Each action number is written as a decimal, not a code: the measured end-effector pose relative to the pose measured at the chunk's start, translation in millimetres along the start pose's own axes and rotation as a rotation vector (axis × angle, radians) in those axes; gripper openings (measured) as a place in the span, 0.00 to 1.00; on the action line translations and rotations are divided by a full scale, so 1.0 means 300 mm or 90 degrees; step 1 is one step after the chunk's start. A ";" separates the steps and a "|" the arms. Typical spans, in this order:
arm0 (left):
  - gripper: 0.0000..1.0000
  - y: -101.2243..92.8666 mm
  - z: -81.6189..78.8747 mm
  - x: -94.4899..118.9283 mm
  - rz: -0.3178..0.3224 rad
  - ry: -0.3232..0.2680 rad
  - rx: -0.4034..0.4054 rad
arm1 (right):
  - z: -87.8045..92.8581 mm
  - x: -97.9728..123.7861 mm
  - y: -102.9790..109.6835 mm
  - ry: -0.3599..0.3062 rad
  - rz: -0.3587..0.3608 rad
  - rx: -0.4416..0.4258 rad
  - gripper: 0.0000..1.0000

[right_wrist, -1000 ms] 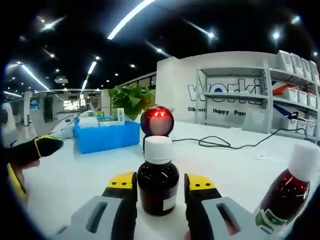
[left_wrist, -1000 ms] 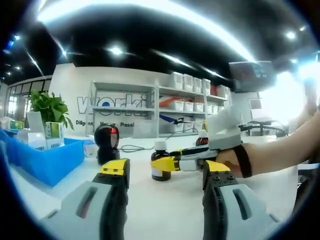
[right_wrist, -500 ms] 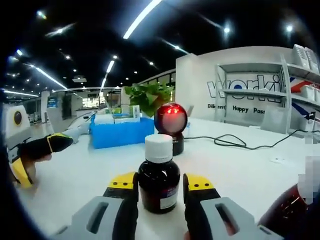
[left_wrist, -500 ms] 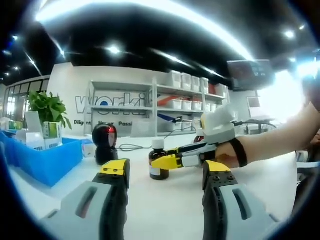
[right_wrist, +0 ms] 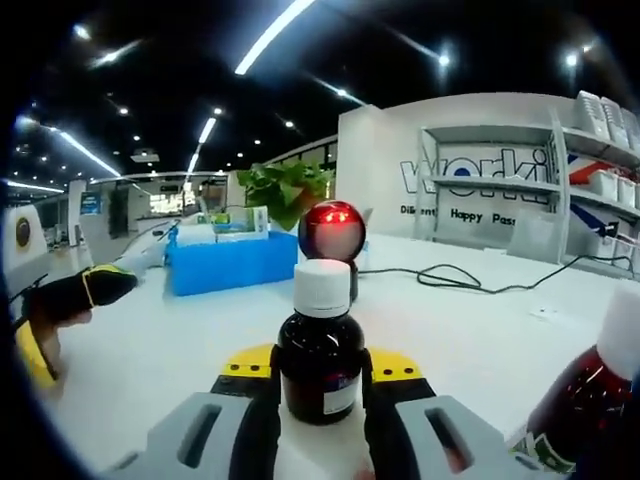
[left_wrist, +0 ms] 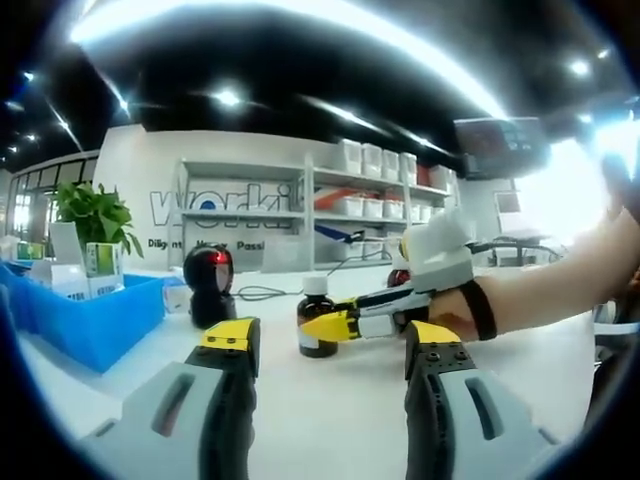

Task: Rotate the medicine bottle to make it face forward pick up the medicine bottle inspect the drug traceability code place the medicine on the table

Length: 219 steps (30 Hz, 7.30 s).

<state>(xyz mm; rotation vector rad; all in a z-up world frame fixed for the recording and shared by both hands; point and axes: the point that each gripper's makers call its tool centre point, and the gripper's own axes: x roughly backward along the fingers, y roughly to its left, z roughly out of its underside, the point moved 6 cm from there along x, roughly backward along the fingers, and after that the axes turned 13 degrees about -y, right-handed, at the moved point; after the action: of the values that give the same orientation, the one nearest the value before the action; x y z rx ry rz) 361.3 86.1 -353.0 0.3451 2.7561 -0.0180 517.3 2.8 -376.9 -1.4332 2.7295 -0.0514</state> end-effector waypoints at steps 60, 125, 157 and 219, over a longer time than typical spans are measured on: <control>0.48 -0.011 0.005 -0.001 0.017 0.005 0.000 | 0.019 -0.015 -0.032 0.000 -0.102 -0.003 0.28; 0.48 -0.010 -0.004 -0.001 0.015 -0.008 0.016 | 0.002 -0.022 -0.037 -0.018 -0.085 -0.017 0.28; 0.48 0.005 -0.014 0.005 -0.009 -0.017 0.013 | 0.007 0.024 0.057 -0.016 0.177 -0.045 0.29; 0.48 -0.003 -0.015 0.004 0.001 -0.019 0.016 | 0.003 0.020 0.056 -0.022 0.233 -0.017 0.29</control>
<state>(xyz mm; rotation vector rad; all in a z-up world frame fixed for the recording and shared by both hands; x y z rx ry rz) 358.4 85.8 -349.2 0.3508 2.7287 -0.0579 500.2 7.5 -379.0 -0.9082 2.9214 0.0267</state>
